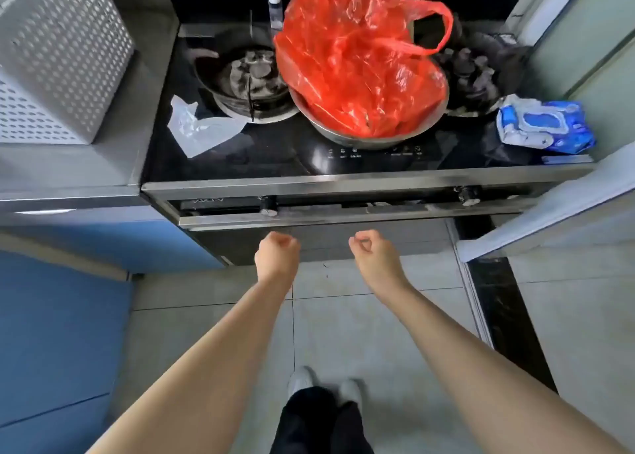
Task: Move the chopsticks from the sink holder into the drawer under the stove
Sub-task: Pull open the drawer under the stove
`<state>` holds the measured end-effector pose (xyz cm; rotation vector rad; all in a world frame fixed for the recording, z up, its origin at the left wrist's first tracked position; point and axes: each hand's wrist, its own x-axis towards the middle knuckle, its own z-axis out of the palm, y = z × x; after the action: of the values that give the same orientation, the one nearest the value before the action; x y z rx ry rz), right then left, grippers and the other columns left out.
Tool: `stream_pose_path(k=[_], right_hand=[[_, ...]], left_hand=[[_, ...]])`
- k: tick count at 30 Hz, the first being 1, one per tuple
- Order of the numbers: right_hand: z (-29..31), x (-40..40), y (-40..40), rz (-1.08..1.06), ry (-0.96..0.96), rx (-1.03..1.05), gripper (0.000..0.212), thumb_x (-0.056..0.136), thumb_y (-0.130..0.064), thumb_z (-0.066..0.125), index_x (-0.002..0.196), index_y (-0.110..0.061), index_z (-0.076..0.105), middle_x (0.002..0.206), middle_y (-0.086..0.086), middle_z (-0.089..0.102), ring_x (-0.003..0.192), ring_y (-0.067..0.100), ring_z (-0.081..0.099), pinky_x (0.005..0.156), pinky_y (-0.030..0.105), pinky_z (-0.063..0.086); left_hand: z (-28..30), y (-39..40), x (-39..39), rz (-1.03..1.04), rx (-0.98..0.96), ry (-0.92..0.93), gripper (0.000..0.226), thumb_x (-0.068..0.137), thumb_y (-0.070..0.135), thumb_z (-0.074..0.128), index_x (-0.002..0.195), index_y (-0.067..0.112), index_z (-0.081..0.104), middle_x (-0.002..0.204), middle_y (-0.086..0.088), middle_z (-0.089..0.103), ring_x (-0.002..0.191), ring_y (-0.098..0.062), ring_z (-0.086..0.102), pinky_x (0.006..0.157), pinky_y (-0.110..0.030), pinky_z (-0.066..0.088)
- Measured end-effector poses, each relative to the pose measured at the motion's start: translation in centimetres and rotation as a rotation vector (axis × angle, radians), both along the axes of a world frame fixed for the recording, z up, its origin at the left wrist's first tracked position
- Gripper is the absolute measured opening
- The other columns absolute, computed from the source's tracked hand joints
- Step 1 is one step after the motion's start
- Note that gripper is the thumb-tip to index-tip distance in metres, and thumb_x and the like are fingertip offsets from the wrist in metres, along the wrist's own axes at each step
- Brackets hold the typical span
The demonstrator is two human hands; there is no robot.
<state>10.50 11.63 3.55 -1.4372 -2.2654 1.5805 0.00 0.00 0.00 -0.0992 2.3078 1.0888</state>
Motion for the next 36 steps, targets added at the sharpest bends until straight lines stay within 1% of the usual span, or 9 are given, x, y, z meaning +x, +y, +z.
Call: stream_pose_path(k=[4, 6, 9, 12, 16, 25, 30, 33, 36], right_hand=[[-4.0, -3.5, 2.0, -0.19, 0.035, -0.418, 0.016, 0.094, -0.016, 0.049, 0.097, -0.006, 0.06, 0.102, 0.018, 0.064, 0.089, 0.031, 0.064, 0.092, 0.045, 0.05], [-6.1, -4.9, 3.0, -0.257, 0.062, -0.579, 0.011, 0.095, -0.016, 0.048, 0.087, -0.015, 0.056, 0.102, 0.011, 0.062, 0.092, 0.026, 0.063, 0.094, 0.044, 0.05], [-9.1, -6.9, 4.6, -0.446, 0.118, -0.775, 0.011, 0.096, -0.012, 0.046, 0.088, -0.01, 0.053, 0.107, 0.014, 0.06, 0.104, 0.032, 0.063, 0.087, 0.04, 0.051], [-11.8, -8.4, 6.1, -0.592, 0.178, -0.917, 0.011, 0.096, -0.009, 0.046, 0.102, -0.002, 0.051, 0.115, 0.021, 0.057, 0.111, 0.038, 0.059, 0.083, 0.042, 0.049], [-14.0, -9.6, 7.7, -0.664, 0.233, -0.986, 0.018, 0.095, -0.008, 0.048, 0.11, 0.001, 0.048, 0.119, 0.024, 0.053, 0.112, 0.04, 0.057, 0.086, 0.044, 0.049], [-16.6, -10.2, 8.9, -0.726, 0.337, -1.058, 0.024, 0.093, -0.006, 0.049, 0.114, 0.003, 0.043, 0.105, 0.024, 0.052, 0.098, 0.039, 0.06, 0.084, 0.045, 0.049], [-17.1, -10.0, 9.3, -0.762, 0.368, -1.063, 0.023, 0.094, -0.009, 0.049, 0.115, -0.004, 0.042, 0.111, 0.024, 0.051, 0.112, 0.04, 0.056, 0.087, 0.049, 0.047], [-17.4, -10.0, 9.5, -0.795, 0.373, -1.048, 0.029, 0.097, -0.011, 0.046, 0.125, -0.004, 0.042, 0.123, 0.024, 0.047, 0.118, 0.042, 0.054, 0.087, 0.051, 0.046], [-17.6, -10.0, 9.5, -0.801, 0.369, -1.035, 0.031, 0.099, -0.012, 0.043, 0.13, -0.005, 0.041, 0.133, 0.023, 0.047, 0.117, 0.041, 0.055, 0.088, 0.053, 0.046]], left_hand=[[-5.8, 1.4, -2.4, 0.323, 0.274, -0.292, 0.012, 0.092, 0.005, 0.05, 0.09, 0.011, 0.06, 0.082, -0.007, 0.056, 0.083, -0.025, 0.061, 0.064, -0.026, 0.048], [-8.2, 1.7, -3.3, 0.49, 0.386, -0.401, 0.013, 0.094, 0.002, 0.052, 0.101, 0.006, 0.062, 0.092, -0.011, 0.061, 0.087, -0.023, 0.065, 0.069, -0.026, 0.054], [-10.6, 2.2, -4.6, 0.58, 0.507, -0.486, 0.018, 0.095, -0.004, 0.049, 0.082, 0.006, 0.056, 0.102, -0.015, 0.056, 0.089, -0.024, 0.063, 0.084, -0.029, 0.055], [-12.3, 2.7, -5.9, 0.619, 0.612, -0.56, 0.019, 0.099, -0.002, 0.042, 0.086, 0.008, 0.051, 0.114, -0.014, 0.052, 0.101, -0.025, 0.06, 0.077, -0.024, 0.056], [-13.8, 3.9, -7.2, 0.765, 0.743, -0.604, 0.022, 0.099, 0.0, 0.045, 0.12, -0.001, 0.053, 0.116, -0.012, 0.058, 0.125, -0.03, 0.058, 0.102, -0.032, 0.052], [-14.2, 5.3, -8.4, 0.888, 0.842, -0.639, 0.008, 0.096, 0.005, 0.054, 0.094, -0.002, 0.053, 0.104, -0.014, 0.06, 0.098, -0.029, 0.063, 0.093, -0.037, 0.051], [-14.7, 5.8, -8.4, 0.876, 0.844, -0.609, 0.013, 0.098, 0.009, 0.055, 0.105, -0.002, 0.052, 0.1, -0.015, 0.059, 0.095, -0.029, 0.063, 0.092, -0.042, 0.053], [-14.8, 5.9, -8.3, 0.864, 0.819, -0.589, 0.033, 0.1, 0.009, 0.055, 0.13, -0.003, 0.049, 0.118, -0.019, 0.059, 0.116, -0.036, 0.061, 0.093, -0.041, 0.053], [-14.9, 5.8, -8.3, 0.843, 0.795, -0.545, 0.047, 0.1, 0.011, 0.056, 0.143, 0.0, 0.042, 0.119, -0.019, 0.061, 0.108, -0.032, 0.065, 0.088, -0.036, 0.055]])
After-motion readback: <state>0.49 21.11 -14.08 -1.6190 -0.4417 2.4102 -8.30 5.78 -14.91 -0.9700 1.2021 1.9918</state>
